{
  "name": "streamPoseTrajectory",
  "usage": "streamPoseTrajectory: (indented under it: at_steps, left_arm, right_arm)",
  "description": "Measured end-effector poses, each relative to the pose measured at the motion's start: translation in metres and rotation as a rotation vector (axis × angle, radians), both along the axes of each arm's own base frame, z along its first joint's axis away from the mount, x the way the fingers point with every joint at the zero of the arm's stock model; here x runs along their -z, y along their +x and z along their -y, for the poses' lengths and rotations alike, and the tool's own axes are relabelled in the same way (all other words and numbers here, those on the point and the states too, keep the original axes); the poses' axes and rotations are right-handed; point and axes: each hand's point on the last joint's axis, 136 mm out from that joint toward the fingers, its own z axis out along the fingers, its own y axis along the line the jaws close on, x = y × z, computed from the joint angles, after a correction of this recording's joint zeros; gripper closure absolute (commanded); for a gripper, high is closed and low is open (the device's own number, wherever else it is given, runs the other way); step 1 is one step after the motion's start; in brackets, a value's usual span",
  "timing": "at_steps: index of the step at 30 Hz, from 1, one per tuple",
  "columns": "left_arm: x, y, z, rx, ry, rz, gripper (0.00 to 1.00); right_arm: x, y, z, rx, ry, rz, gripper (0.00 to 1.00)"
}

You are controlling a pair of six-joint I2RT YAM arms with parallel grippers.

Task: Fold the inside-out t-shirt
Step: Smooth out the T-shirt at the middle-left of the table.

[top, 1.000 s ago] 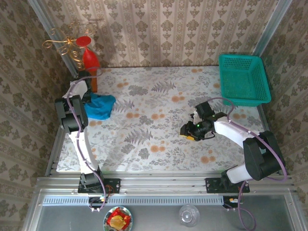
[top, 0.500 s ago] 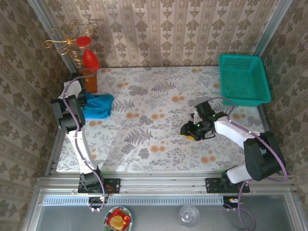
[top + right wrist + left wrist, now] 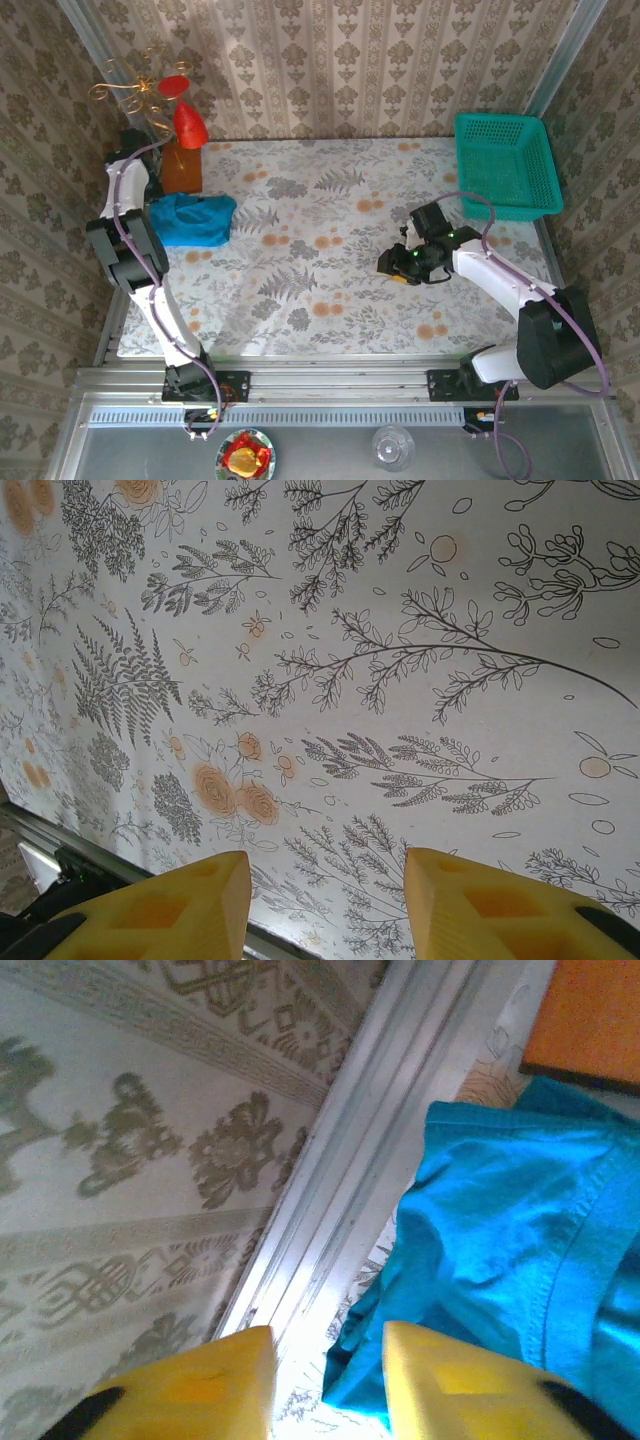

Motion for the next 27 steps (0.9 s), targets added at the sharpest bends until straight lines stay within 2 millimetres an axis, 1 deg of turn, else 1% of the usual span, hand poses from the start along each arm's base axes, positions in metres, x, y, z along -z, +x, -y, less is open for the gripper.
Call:
streamPoseTrajectory:
  at_steps: [3, 5, 11, 13, 15, 17, 23, 25, 27]
  left_arm:
    - [0.016, 0.002, 0.001, -0.019, -0.088, 0.015, 0.91]
    - [0.028, 0.004, 0.004, -0.026, -0.143, 0.023, 0.92]
    - [0.065, 0.009, 0.009, -0.044, -0.25, 0.006, 0.93]
    - [0.076, 0.007, 0.008, -0.061, -0.265, -0.011, 0.92]
    - [0.086, 0.004, 0.005, -0.081, -0.276, -0.025, 0.89]
    - [0.089, 0.001, -0.001, -0.106, -0.28, -0.025, 0.86]
    - [0.086, -0.001, -0.015, -0.155, -0.281, 0.004, 0.79]
    - [0.082, -0.001, -0.017, -0.161, -0.28, 0.024, 0.77]
    - [0.073, -0.005, -0.014, -0.165, -0.282, 0.049, 0.74]
  right_arm:
    - [0.0, -0.001, 0.001, 0.002, -0.004, -0.005, 0.55]
    - [-0.001, -0.002, 0.001, 0.002, -0.007, -0.011, 0.55]
    - [-0.006, 0.0, 0.002, 0.01, -0.008, 0.0, 0.55]
    - [-0.007, -0.001, 0.002, 0.014, -0.007, 0.001, 0.55]
    - [-0.008, -0.001, 0.003, 0.024, -0.009, 0.001, 0.55]
    - [-0.01, -0.001, 0.004, 0.029, -0.011, 0.006, 0.55]
    - [-0.016, 0.001, 0.009, 0.04, -0.042, 0.022, 0.54]
    - [-0.02, 0.004, 0.013, 0.036, -0.067, 0.042, 0.52]
    - [-0.026, 0.008, 0.02, 0.034, -0.108, 0.077, 0.5]
